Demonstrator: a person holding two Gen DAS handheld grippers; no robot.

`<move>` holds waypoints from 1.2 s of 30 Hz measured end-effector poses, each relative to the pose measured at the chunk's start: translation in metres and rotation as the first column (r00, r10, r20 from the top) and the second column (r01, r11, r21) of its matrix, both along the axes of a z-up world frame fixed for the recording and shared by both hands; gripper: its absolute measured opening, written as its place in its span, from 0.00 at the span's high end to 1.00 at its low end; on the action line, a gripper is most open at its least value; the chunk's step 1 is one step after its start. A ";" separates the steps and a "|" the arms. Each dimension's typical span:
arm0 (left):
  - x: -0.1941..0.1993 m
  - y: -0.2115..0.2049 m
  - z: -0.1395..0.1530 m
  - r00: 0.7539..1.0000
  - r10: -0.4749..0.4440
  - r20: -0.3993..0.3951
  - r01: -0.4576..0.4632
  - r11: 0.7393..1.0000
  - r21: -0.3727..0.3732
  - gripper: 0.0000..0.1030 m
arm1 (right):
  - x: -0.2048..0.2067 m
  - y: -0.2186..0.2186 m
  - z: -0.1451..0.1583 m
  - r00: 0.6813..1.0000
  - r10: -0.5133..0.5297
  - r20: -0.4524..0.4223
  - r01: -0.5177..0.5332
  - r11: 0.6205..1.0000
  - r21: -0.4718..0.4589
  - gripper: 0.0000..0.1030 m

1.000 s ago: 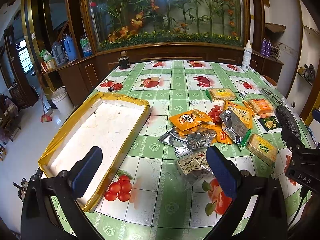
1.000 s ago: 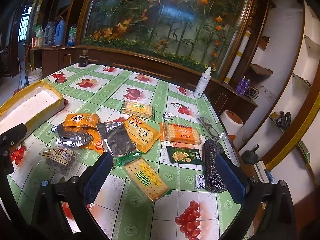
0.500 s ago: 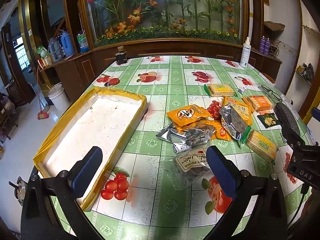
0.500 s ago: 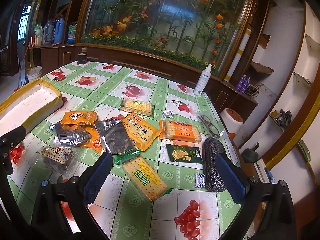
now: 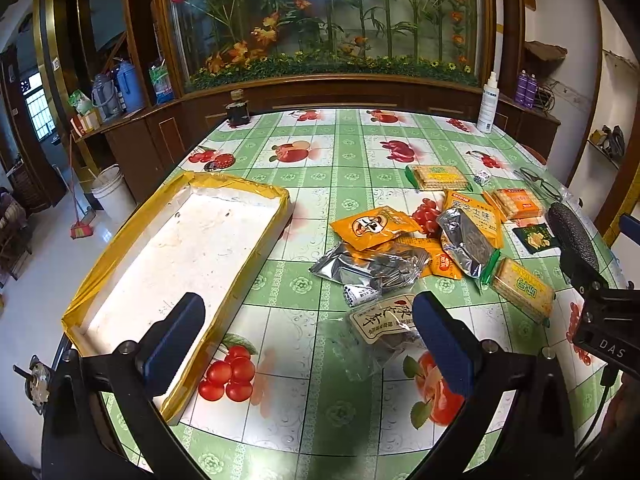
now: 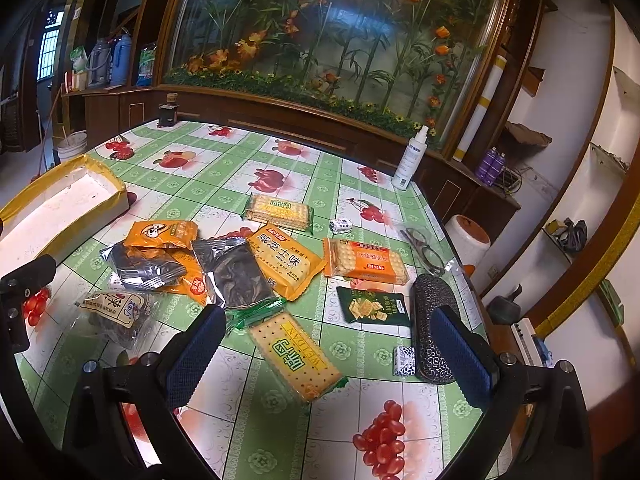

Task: Organize snacks

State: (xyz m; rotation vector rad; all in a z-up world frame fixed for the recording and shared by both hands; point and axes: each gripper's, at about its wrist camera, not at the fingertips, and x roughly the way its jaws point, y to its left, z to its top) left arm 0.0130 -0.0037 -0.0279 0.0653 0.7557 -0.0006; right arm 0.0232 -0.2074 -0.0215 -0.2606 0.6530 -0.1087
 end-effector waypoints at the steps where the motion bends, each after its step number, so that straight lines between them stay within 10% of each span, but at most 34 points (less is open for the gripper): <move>1: 0.000 0.001 0.000 1.000 -0.003 0.000 0.003 1.000 -0.002 0.00 | -0.001 -0.001 0.001 1.000 0.009 0.002 -0.009 1.000 0.014 0.00; 36: 0.001 -0.015 -0.002 0.999 -0.044 0.010 0.044 0.998 0.046 0.00 | -0.001 -0.013 -0.002 0.999 0.027 -0.032 -0.024 0.996 0.091 0.00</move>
